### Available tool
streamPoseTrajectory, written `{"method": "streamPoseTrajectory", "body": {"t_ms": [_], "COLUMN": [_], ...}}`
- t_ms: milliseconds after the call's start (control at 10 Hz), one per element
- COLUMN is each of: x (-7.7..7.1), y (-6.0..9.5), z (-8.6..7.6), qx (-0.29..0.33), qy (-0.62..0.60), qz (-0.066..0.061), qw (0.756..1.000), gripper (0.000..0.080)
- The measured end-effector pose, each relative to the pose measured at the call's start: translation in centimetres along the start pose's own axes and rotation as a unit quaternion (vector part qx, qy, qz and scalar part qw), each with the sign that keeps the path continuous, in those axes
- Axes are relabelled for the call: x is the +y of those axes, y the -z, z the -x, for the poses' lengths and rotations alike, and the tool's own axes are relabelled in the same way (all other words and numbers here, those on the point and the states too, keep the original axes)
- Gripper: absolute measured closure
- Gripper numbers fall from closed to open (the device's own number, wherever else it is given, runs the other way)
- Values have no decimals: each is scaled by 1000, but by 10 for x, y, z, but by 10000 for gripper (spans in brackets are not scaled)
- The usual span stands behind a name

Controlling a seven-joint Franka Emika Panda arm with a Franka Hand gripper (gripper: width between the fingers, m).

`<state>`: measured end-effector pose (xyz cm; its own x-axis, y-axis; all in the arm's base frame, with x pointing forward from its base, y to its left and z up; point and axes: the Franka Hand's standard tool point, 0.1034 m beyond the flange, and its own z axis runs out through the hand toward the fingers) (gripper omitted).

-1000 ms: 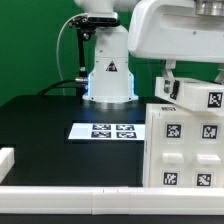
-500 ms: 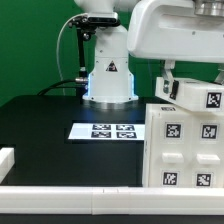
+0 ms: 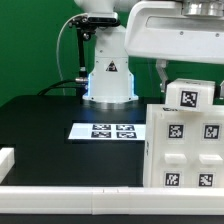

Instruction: Assemble cabinet

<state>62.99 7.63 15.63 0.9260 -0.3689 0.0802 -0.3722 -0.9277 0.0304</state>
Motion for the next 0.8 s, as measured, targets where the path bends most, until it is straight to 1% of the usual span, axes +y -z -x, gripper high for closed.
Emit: {"method": "streamPoseTrajectory", "body": {"t_ms": [200,300,500,700,800], "x": [0,2,5,6,6], "y": [0,-1,-2,-3,-3], "z": [0,0,0,-3,-3], "qx": [-1,-4,-20,-27,-28], "qy": [-82,-137,-290,-414,-435], "qz": [-1,-4,-19,-32,-32], "qw": [997,991,957,909,899], "gripper": [239,239,239,239,239]}}
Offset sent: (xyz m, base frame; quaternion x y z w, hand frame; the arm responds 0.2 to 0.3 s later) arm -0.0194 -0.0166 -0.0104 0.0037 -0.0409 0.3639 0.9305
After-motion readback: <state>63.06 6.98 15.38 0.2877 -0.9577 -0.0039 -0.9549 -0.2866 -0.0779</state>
